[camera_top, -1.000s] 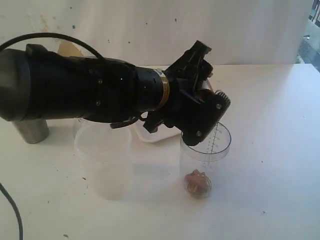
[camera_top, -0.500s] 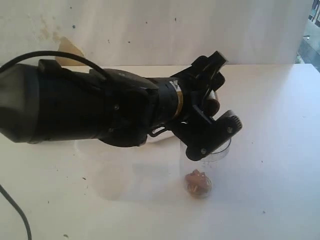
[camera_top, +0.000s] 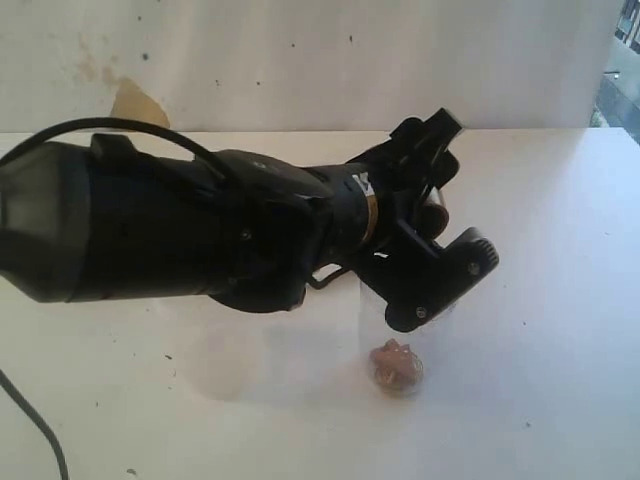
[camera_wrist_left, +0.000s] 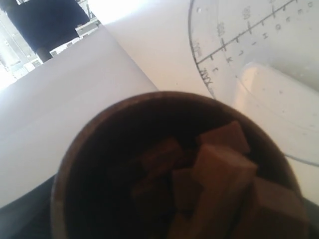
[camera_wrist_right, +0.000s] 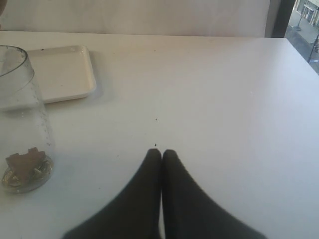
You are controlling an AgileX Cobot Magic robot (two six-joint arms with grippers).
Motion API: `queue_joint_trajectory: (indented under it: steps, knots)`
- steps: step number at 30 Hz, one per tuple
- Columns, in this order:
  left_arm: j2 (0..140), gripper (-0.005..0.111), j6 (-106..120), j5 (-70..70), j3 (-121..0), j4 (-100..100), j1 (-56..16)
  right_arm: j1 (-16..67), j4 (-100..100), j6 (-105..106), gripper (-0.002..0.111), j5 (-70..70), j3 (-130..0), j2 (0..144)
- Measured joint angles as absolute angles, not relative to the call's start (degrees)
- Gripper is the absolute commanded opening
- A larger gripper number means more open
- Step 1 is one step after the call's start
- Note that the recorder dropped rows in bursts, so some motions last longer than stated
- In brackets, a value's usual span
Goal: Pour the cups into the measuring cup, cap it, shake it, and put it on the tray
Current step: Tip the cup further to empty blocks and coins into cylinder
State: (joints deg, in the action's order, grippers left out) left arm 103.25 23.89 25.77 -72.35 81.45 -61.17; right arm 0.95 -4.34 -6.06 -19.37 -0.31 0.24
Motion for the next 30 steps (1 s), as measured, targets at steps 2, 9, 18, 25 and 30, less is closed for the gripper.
queue_joint_trajectory:
  steps: [2,9,18,25,30]
  knots:
    - [103.48,0.000,23.66,26.54,-72.35,81.58,-61.17,0.95,-4.34,-6.06,0.000,-19.37,-0.31,0.24]
    - [103.61,0.000,22.83,29.10,-72.35,86.26,-62.19,0.95,-4.34,-6.06,0.000,-19.37,-0.31,0.24]
    - [103.61,0.000,22.44,29.53,-72.35,88.47,-62.44,0.95,-4.34,-6.06,0.000,-19.37,-0.31,0.24]
    - [105.60,0.000,21.94,32.52,-72.35,93.83,-63.36,0.95,-4.34,-6.06,0.000,-19.37,-0.31,0.24]
    - [107.88,0.000,16.74,33.44,-72.35,97.69,-63.36,0.95,-4.34,-6.06,0.000,-19.37,-0.31,0.24]
